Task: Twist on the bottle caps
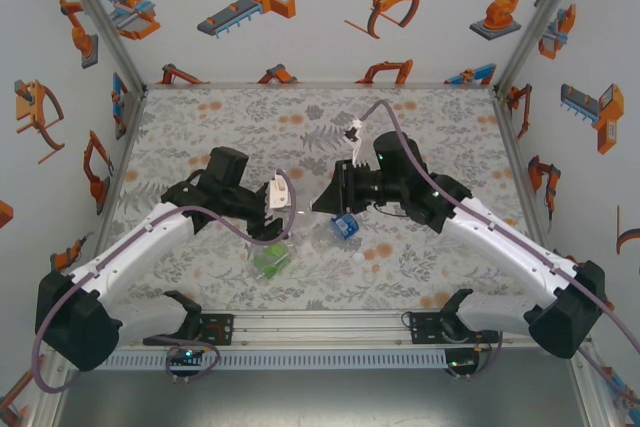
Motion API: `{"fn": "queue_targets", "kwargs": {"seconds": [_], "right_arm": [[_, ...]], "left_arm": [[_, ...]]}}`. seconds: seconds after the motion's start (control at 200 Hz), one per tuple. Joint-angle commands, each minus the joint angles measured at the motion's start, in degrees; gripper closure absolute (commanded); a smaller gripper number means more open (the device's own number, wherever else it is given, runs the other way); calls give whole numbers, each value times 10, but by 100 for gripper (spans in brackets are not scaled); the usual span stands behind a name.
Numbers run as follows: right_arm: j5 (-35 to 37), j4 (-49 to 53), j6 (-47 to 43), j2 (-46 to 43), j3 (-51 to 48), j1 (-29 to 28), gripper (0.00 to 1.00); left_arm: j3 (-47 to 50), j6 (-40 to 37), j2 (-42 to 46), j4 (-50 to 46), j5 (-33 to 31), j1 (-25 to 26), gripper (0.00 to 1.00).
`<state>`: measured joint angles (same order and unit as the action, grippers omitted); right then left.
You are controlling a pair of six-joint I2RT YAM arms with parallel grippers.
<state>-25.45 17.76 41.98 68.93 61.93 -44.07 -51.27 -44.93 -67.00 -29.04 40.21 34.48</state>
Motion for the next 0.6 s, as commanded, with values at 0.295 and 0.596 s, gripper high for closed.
{"fn": "queue_targets", "kwargs": {"seconds": [0.295,0.596], "right_arm": [[62,34,188,28,36,-9,69],[41,55,-128,-4,81,-2,50]], "left_arm": [[-16,0,-4,14,16,3,100],[-13,-8,0,14,28,3,100]]}}
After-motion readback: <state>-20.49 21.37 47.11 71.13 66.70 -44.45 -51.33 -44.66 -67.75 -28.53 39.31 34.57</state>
